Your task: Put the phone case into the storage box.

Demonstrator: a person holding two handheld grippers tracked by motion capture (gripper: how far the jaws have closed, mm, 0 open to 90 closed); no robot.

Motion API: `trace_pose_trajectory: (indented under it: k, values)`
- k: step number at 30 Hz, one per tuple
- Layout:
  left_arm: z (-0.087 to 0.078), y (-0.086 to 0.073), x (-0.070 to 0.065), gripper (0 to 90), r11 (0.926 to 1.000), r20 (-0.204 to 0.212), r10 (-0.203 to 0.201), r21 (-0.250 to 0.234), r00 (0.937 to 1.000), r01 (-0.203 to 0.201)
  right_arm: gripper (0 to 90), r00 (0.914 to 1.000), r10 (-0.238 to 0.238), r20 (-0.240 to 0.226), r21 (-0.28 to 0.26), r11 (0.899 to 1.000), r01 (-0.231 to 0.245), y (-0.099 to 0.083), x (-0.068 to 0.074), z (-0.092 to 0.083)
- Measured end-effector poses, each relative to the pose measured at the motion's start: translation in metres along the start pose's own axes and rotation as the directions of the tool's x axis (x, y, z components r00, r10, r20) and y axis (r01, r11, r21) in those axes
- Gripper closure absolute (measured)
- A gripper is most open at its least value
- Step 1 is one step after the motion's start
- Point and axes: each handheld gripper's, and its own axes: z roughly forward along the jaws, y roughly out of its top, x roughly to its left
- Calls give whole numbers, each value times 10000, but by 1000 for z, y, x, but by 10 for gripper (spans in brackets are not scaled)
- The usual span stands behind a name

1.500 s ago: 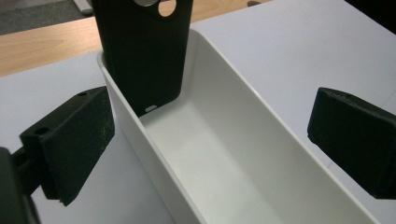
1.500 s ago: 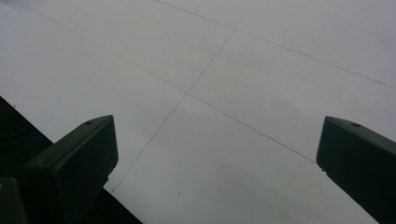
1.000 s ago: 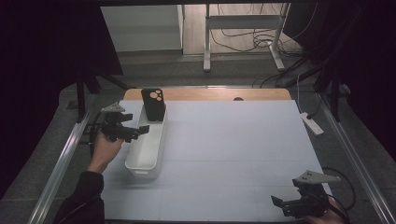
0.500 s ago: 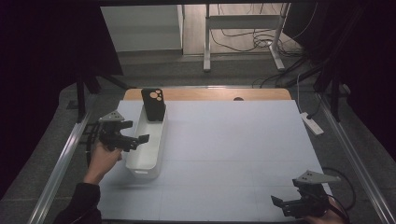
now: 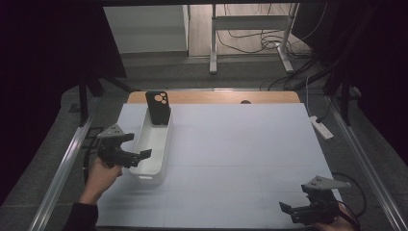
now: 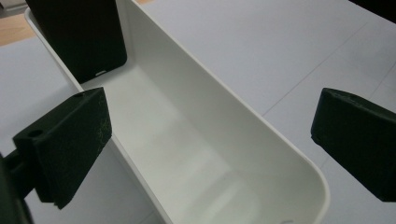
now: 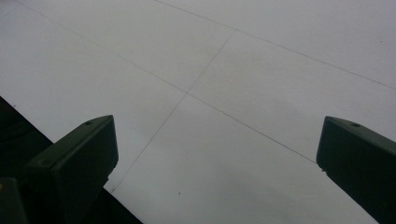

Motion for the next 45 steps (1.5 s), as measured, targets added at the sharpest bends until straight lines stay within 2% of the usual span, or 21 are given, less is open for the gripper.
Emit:
trace_pose_trajectory:
  k: [14,26,36,45]
  values:
    - [-15,-17,-21,0,9993,380,-141,-353,9992,155,0,10000,-4,-1,-8,10000,4,0,0,0]
    - [-27,-33,-38,0,9991,439,-158,-382,9989,175,0,10000,-11,4,-2,10000,11,0,0,0]
    - [-38,-50,-48,0,9988,186,-315,-374,9993,321,0,10000,-36,10,-3,10000,36,0,0,0]
    - [-45,-69,-56,0,9984,-329,-520,-235,9981,513,0,10000,-30,11,-12,10000,30,0,0,0]
